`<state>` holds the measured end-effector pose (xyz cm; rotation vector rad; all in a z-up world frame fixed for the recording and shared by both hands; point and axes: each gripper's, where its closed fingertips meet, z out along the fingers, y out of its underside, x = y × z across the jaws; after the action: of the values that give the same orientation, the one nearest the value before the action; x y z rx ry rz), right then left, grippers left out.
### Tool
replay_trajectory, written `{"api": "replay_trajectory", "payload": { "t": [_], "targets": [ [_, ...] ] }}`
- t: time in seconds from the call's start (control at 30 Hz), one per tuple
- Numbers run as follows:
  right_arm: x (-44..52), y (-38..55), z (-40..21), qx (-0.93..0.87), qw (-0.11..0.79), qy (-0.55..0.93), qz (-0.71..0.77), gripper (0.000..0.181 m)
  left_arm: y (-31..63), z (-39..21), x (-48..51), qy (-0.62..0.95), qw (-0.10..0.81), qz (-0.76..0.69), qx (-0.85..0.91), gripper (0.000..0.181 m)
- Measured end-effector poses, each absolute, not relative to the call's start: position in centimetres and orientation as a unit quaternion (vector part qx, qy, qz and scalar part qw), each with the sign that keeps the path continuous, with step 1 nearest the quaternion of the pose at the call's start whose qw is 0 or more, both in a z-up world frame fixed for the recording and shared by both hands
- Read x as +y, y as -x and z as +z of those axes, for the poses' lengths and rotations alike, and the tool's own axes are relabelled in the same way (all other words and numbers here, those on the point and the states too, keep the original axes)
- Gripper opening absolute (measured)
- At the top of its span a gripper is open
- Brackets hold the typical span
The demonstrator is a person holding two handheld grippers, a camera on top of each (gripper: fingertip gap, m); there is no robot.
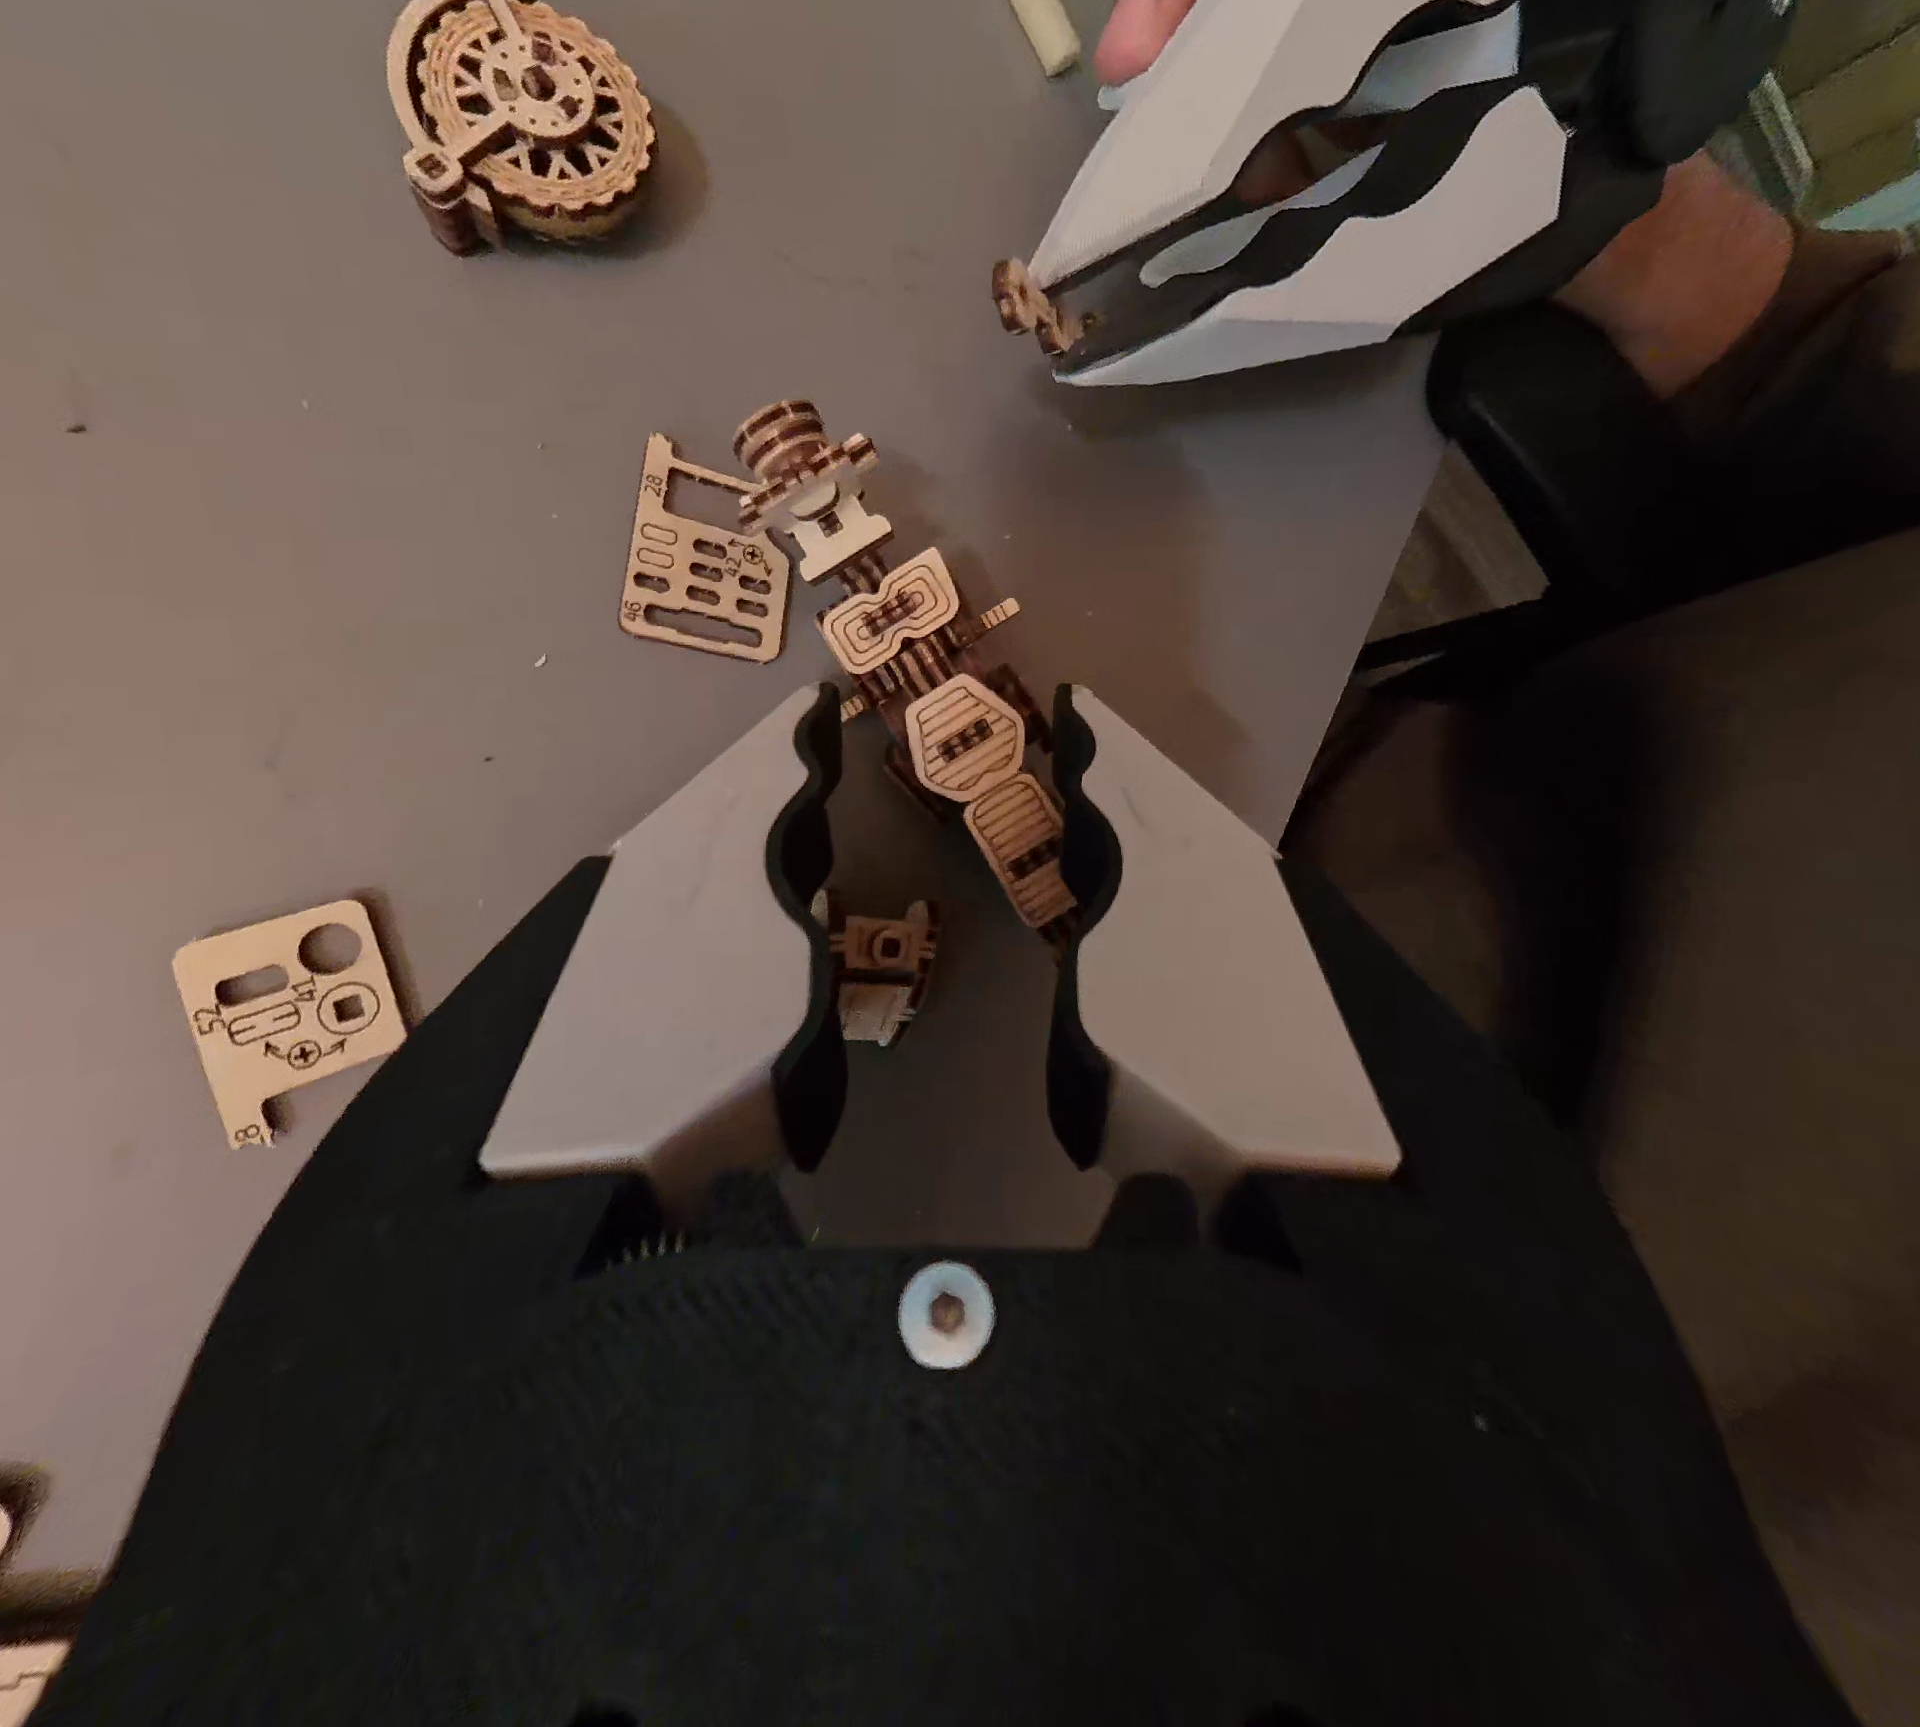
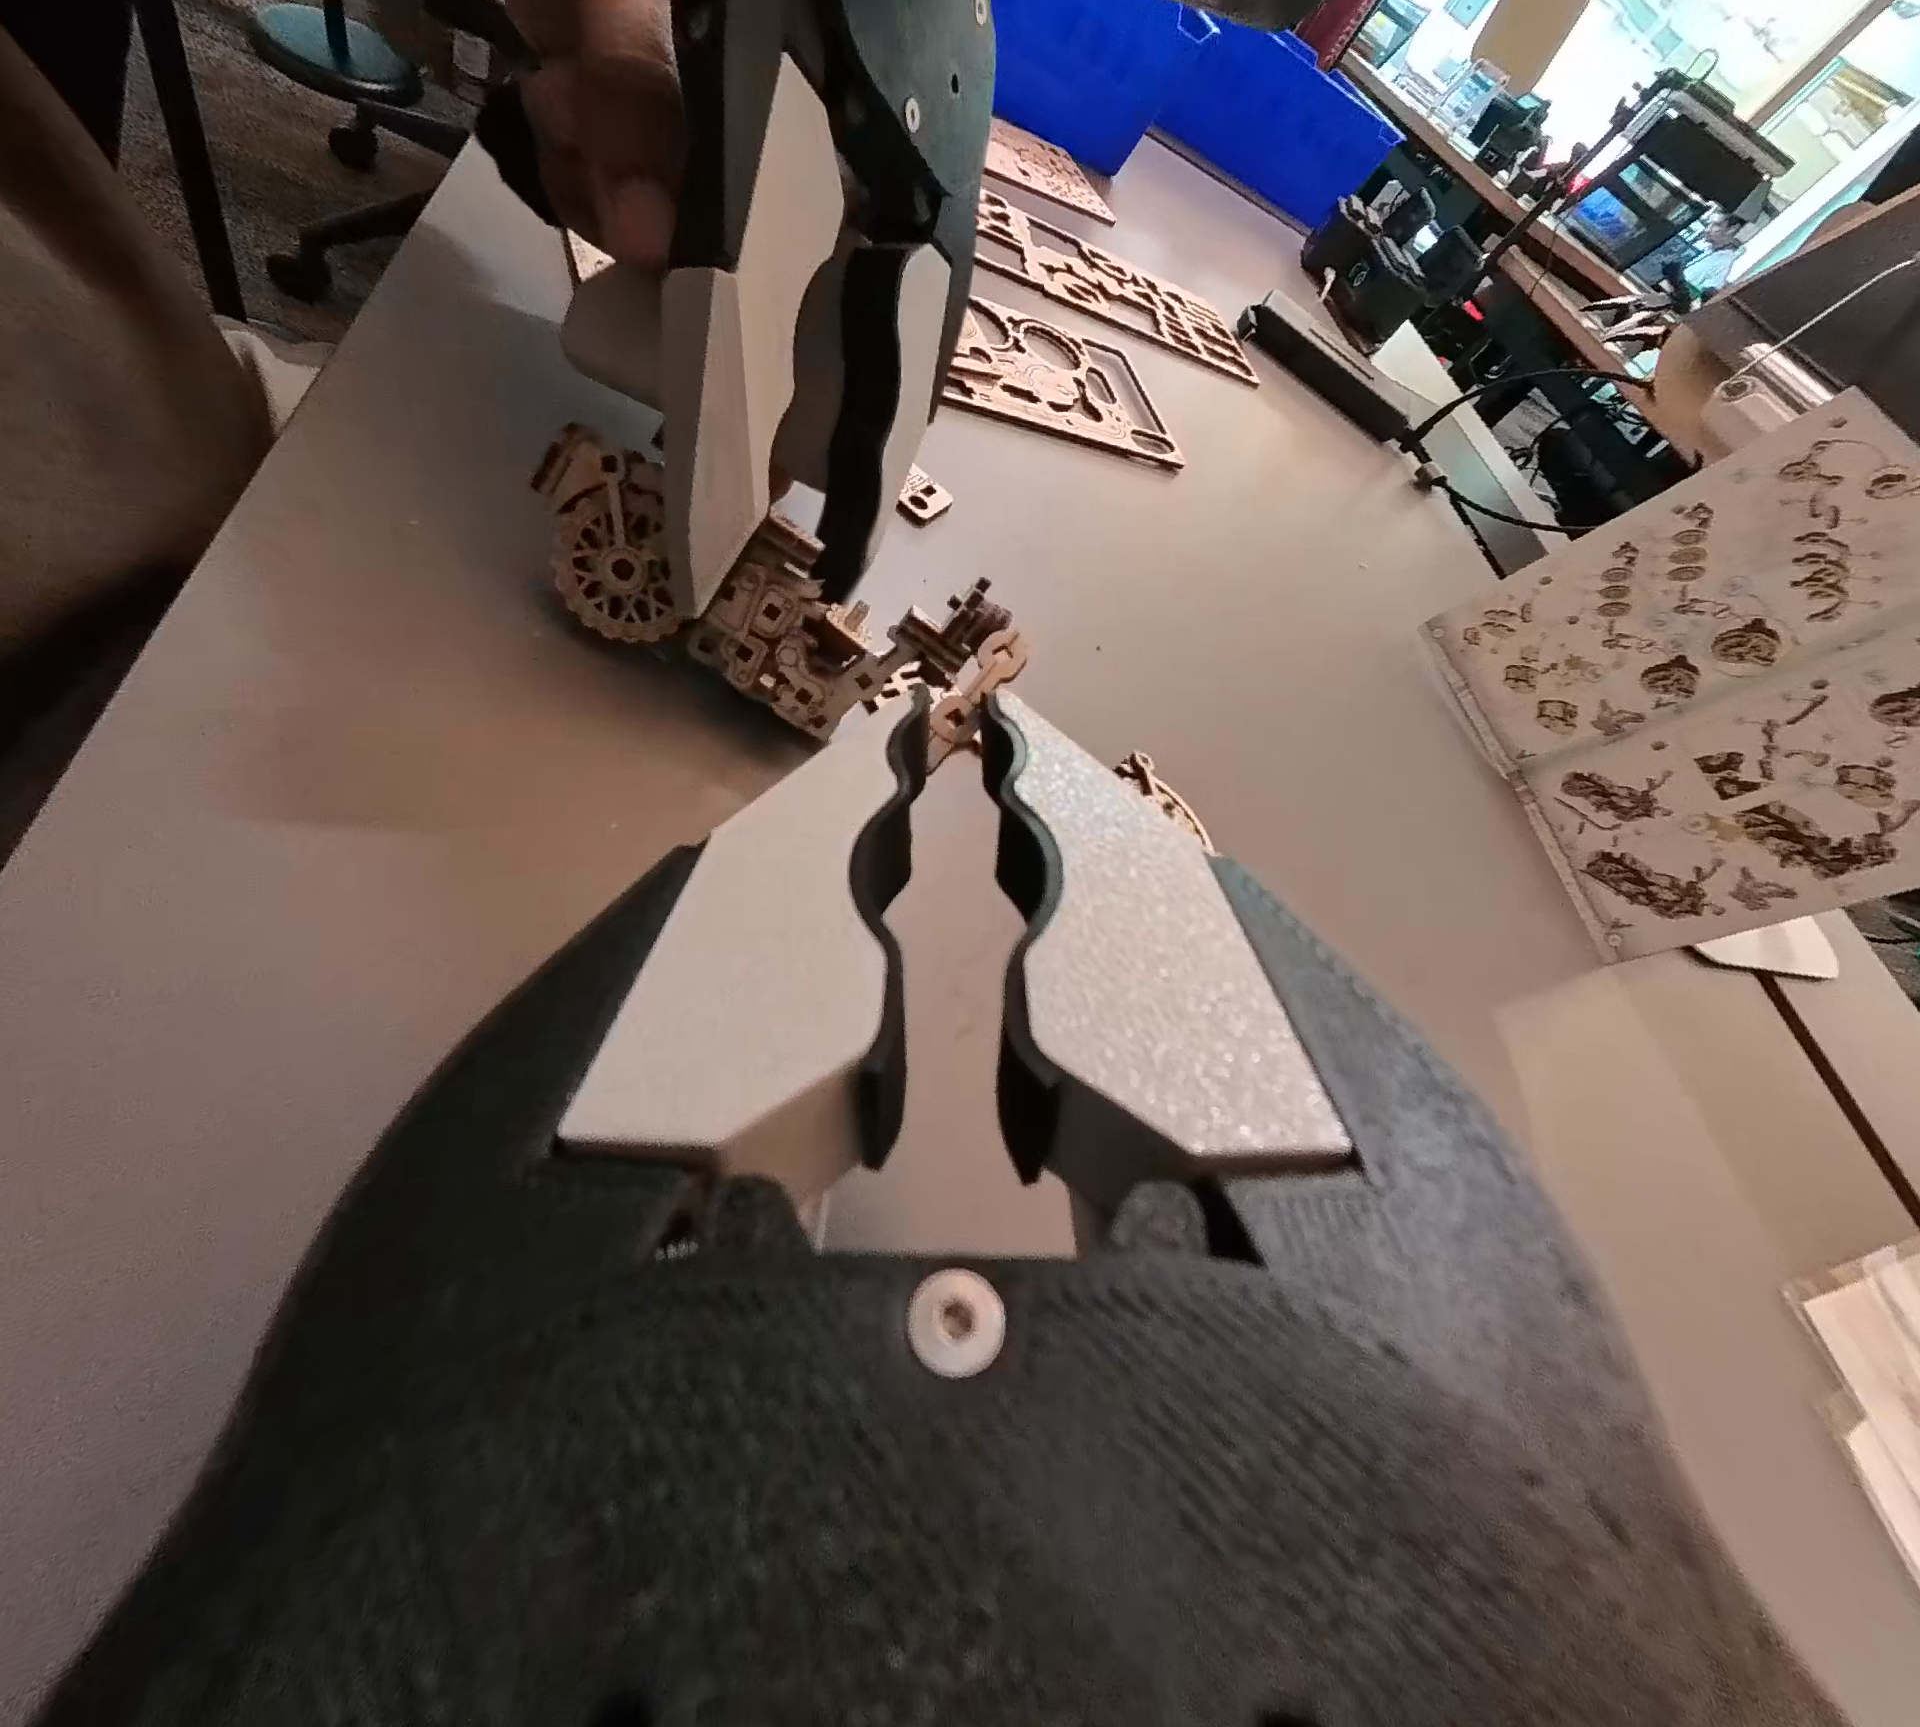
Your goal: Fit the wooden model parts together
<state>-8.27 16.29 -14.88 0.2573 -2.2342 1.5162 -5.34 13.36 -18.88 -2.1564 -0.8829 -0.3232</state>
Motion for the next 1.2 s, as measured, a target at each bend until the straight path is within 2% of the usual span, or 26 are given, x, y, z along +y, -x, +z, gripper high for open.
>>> {"api": "replay_trajectory", "payload": {
  "t": [0.47, 0.63, 0.93, 1.2],
  "targets": [
    [16.5, 8.6, -14.6, -0.802, 0.213, -0.079, 0.552, 0.008, 4.4, -18.8, 14.3, 0.901, 0.348, -0.148, -0.212, 0.036],
    [16.8, 8.9, -14.4, -0.801, 0.216, -0.069, 0.554, 0.008, 5.6, -19.0, 14.7, 0.907, 0.338, -0.141, -0.209, 0.046],
    [17.4, 8.8, -15.0, -0.809, 0.216, -0.083, 0.540, 0.008, 8.1, -17.6, 15.6, 0.849, 0.421, -0.175, -0.267, 0.047],
    [17.4, 8.4, -15.0, -0.812, 0.196, -0.084, 0.544, 0.008, 8.2, -17.7, 16.1, 0.832, 0.434, -0.209, -0.274, 0.041]
  ]
}}
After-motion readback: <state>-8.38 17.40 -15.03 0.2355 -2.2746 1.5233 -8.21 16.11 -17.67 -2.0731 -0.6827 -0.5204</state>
